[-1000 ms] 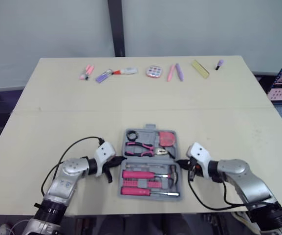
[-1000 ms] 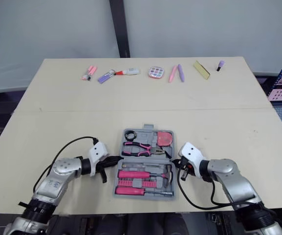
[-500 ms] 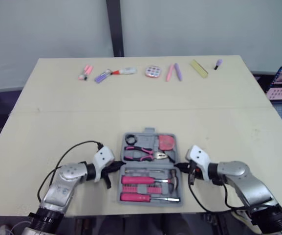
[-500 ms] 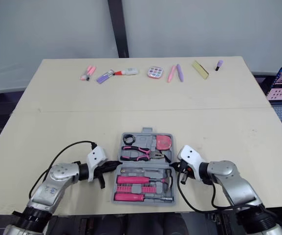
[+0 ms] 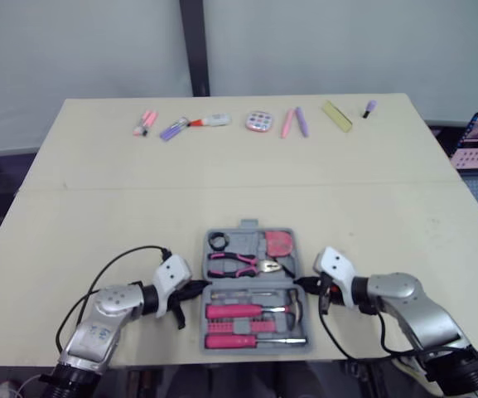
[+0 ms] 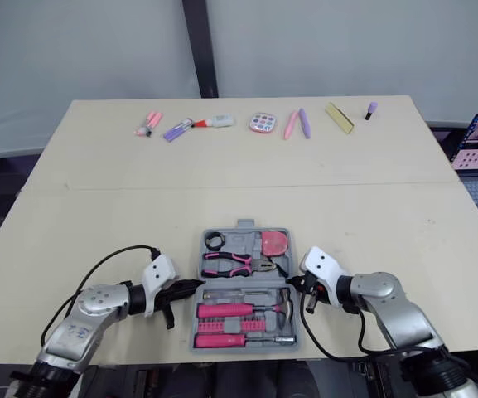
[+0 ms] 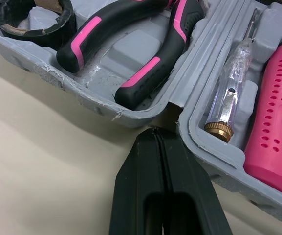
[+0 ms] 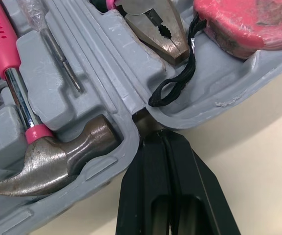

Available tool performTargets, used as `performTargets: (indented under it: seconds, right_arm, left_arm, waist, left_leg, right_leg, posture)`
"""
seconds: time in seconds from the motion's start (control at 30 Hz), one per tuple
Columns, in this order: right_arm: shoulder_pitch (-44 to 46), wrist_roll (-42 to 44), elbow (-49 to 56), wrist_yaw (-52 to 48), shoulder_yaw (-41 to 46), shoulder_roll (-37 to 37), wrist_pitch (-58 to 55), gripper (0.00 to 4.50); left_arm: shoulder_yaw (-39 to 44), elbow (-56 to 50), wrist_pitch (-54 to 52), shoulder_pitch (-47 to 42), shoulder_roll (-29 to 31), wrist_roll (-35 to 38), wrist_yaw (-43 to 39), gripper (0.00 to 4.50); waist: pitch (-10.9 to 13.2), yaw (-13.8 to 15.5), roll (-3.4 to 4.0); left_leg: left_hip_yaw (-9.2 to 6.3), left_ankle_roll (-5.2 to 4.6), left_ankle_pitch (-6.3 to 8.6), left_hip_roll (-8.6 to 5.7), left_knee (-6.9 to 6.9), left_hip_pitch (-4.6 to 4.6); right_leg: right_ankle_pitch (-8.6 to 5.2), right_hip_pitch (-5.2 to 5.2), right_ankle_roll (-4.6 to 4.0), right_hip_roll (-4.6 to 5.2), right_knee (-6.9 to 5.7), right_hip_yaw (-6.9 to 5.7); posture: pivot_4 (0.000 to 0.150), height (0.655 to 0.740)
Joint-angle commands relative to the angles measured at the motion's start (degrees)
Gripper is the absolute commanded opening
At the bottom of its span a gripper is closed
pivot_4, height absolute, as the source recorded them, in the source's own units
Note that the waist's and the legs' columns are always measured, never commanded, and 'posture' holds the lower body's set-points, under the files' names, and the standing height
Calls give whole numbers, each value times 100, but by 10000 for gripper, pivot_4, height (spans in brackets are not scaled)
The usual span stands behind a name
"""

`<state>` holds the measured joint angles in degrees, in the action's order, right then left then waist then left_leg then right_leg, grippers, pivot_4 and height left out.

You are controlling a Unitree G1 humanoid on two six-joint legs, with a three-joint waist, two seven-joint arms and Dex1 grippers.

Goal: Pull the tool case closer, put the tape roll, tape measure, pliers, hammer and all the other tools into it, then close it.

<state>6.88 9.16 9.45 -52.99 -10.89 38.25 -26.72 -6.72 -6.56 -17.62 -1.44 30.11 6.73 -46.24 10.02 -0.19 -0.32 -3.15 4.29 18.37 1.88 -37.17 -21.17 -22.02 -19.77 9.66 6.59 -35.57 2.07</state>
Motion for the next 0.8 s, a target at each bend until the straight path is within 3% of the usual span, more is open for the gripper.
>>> performTargets:
  seconds: [0.03, 0.8]
  right_arm:
    - [-63, 133, 282, -178, -51, 59, -3, 635]
    - [-78, 133, 336, -190, -88, 29, -37, 635]
  left_arm:
    - [29, -190, -34, 124, 57, 69, 22, 0]
    - [34, -540, -259, 357, 45, 116, 147, 0]
  waist:
    - [0, -1, 0]
    - [0, 1, 0]
  left_leg:
    - [0, 0, 0, 0, 0, 0]
    - [0, 0, 0, 0, 0, 0]
  right_leg:
    - [0, 0, 0, 0, 0, 0]
    - [0, 1, 0, 0, 1, 0]
  posture:
    - [1500, 7400]
    - [1500, 7400]
